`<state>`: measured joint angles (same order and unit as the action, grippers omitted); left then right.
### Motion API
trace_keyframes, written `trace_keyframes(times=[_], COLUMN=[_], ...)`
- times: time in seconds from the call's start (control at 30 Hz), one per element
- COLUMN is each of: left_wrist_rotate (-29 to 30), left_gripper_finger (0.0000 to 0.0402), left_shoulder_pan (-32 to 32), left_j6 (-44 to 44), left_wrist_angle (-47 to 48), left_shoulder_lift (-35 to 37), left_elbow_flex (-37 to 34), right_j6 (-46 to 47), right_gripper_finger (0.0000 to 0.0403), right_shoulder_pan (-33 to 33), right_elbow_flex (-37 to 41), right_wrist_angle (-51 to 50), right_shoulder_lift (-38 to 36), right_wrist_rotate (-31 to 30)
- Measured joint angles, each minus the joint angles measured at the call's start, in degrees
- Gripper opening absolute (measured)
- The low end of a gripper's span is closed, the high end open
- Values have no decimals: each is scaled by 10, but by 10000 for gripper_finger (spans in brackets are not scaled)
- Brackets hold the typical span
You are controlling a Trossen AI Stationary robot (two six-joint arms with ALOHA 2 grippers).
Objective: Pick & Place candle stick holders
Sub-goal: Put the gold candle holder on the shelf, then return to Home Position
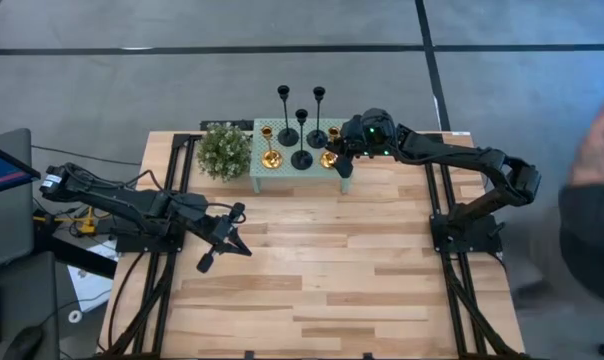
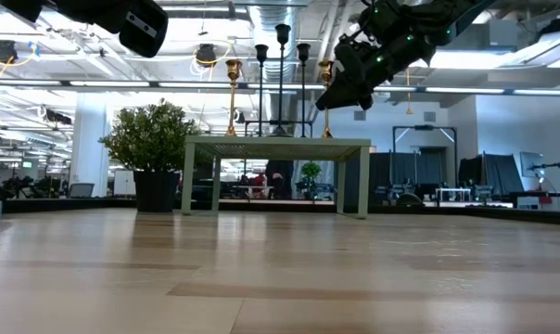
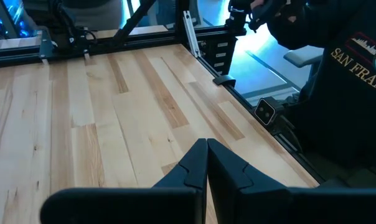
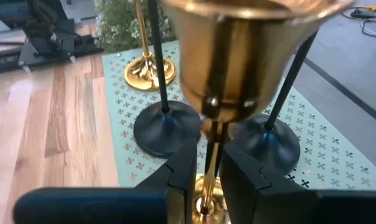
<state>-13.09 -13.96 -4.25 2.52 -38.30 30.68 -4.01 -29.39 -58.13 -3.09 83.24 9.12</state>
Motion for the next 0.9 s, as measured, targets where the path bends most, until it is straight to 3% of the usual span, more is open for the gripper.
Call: trace_keyframes(times=[0.17,0.37,0.6,0.9], left_wrist_rotate=[0,0,0,0], left_gripper_finger=[10,10,10,10], left_shoulder_pan=[0,0,0,0], left_j6=[0,0,0,0], left_wrist_angle=[0,0,0,0], left_shoulder_lift=[0,0,0,0], left_elbow_flex=[0,0,0,0], right_j6=[-11,-10,-10,-9], right_gripper_finger=[83,159,242,238], right_shoulder_pan=[1,1,1,17], right_elbow_flex=[0,-2,-61,-163], right_wrist_angle=[-23,-46,-180,-402], right_shoulder_lift=[0,0,0,-10], right_wrist_rotate=[0,0,0,0])
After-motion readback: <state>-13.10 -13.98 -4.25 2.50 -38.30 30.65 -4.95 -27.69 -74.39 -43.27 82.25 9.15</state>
